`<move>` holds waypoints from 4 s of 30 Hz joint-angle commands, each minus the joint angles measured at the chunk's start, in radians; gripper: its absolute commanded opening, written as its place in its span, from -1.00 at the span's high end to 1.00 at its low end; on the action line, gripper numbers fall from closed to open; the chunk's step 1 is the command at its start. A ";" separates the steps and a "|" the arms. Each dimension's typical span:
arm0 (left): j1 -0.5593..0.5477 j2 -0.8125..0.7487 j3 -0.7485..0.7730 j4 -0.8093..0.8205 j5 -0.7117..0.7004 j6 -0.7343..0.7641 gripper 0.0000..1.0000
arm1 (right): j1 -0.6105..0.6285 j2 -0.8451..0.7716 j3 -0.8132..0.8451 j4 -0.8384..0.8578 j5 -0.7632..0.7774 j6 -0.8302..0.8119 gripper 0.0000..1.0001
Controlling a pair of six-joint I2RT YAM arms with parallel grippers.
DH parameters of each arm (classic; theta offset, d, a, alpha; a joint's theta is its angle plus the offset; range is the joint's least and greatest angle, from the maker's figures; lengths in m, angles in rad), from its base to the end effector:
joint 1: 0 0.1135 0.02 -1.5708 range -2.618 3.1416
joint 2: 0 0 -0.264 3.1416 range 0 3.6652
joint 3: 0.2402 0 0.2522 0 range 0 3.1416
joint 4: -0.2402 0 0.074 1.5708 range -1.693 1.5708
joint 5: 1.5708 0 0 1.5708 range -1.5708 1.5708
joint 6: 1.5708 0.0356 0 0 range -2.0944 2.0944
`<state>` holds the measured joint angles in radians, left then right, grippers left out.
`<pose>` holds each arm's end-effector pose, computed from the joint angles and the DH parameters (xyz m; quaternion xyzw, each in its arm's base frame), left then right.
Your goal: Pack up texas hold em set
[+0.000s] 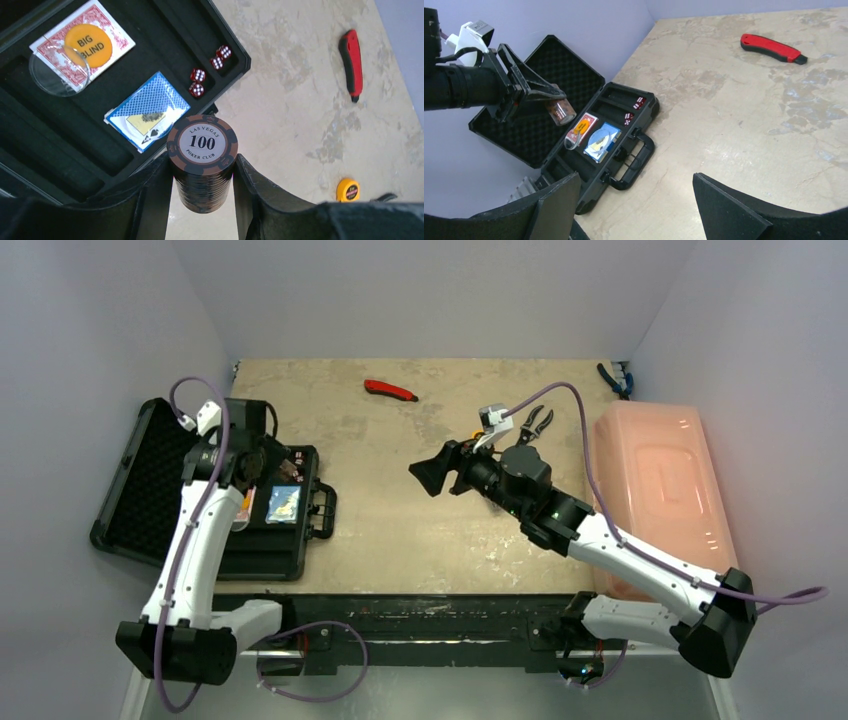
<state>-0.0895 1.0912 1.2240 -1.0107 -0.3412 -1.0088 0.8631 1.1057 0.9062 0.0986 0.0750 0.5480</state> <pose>0.2020 -0.0062 0.3569 -0.4629 0.8052 -0.0385 0.3688 0.1727 0.1977 0.3487 -0.0915 0.7361 0.4133 0.5281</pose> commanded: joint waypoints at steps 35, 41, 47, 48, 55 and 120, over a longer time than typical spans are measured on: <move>0.342 0.678 0.328 0.172 0.096 -0.375 1.00 | -0.010 -0.153 -0.107 -0.120 0.052 0.000 -0.73; 0.357 0.738 0.349 0.177 0.111 -0.410 1.00 | -0.010 -0.152 -0.104 -0.122 0.057 0.002 -0.73; 0.373 0.767 0.358 0.170 0.110 -0.420 1.00 | -0.010 -0.154 -0.107 -0.129 0.052 0.005 -0.73; 0.374 0.771 0.359 0.169 0.108 -0.418 1.00 | -0.010 -0.156 -0.108 -0.131 0.054 0.004 -0.73; 0.409 0.801 0.365 0.152 0.094 -0.395 1.00 | -0.011 -0.154 -0.111 -0.129 0.056 0.004 -0.73; 0.380 0.873 0.461 0.033 0.290 -0.144 0.16 | -0.012 -0.118 -0.116 -0.102 0.027 0.010 -0.73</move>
<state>0.3244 1.9842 1.6901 -1.0149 -0.0559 -1.2343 0.8562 0.9768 0.7959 -0.0368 0.1116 0.5564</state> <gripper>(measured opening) 0.439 0.867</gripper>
